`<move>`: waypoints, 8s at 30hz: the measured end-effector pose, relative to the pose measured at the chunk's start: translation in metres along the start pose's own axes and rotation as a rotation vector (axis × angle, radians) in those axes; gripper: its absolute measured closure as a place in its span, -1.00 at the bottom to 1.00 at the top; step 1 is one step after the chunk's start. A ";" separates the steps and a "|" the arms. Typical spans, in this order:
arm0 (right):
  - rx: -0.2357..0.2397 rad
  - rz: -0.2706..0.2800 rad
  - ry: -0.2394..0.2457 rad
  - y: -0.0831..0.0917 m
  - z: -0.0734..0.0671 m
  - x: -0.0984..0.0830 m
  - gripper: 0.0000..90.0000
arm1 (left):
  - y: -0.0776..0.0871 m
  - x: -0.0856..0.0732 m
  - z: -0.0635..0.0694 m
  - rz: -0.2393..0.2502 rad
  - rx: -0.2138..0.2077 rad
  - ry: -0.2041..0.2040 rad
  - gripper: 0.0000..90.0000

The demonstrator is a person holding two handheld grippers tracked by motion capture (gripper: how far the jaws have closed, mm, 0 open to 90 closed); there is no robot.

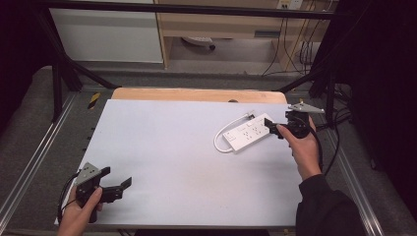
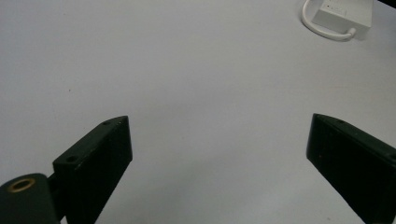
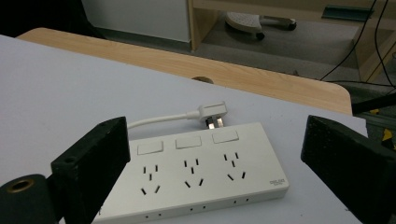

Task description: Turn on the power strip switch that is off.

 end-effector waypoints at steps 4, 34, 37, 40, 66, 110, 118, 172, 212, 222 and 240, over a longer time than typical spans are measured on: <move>-0.014 0.004 -0.001 -0.006 0.004 0.004 -0.61 | 0.000 0.000 0.000 0.000 0.000 0.000 -0.85; -0.010 0.059 -0.001 -0.025 0.011 0.018 0.82 | -0.001 0.000 0.000 -0.003 -0.003 -0.005 -0.85; -0.013 0.064 0.001 -0.028 0.012 0.019 0.91 | -0.001 0.000 0.000 -0.004 -0.003 -0.004 -0.85; -0.014 0.067 0.000 -0.029 0.012 0.020 0.94 | -0.001 0.000 0.000 -0.002 -0.003 -0.006 -0.85; -0.005 0.063 -0.023 -0.048 0.010 0.019 1.00 | -0.001 0.000 0.000 -0.003 -0.004 -0.008 -0.85; 0.018 0.022 -0.063 -0.084 0.003 0.009 1.00 | -0.002 0.000 0.000 -0.004 -0.009 -0.002 -0.85; 0.021 0.009 -0.062 -0.090 0.000 0.005 1.00 | -0.001 0.000 0.000 -0.004 -0.009 -0.002 -0.85; 0.051 -0.060 -0.023 -0.118 -0.026 -0.020 1.00 | -0.001 0.001 0.000 0.002 -0.009 -0.001 -0.85; 0.060 -0.049 -0.031 -0.120 -0.030 -0.024 1.00 | -0.001 0.001 0.000 0.002 -0.009 -0.002 -0.85; 0.062 -0.041 -0.028 -0.121 -0.029 -0.024 1.00 | -0.001 0.001 0.000 0.002 -0.010 -0.002 -0.85; 0.065 -0.041 -0.036 -0.121 -0.029 -0.024 1.00 | -0.001 0.001 0.000 0.001 -0.010 -0.002 -0.85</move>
Point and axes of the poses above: each handheld gripper's, and its own axes: y roughly backward along the jaws, x roughly out of its top, z roughly to its right, the point moved 10 cm from there along -y, roughly forward along the jaws, and after that the axes turned 14 degrees about -z, right-handed, at the moved point
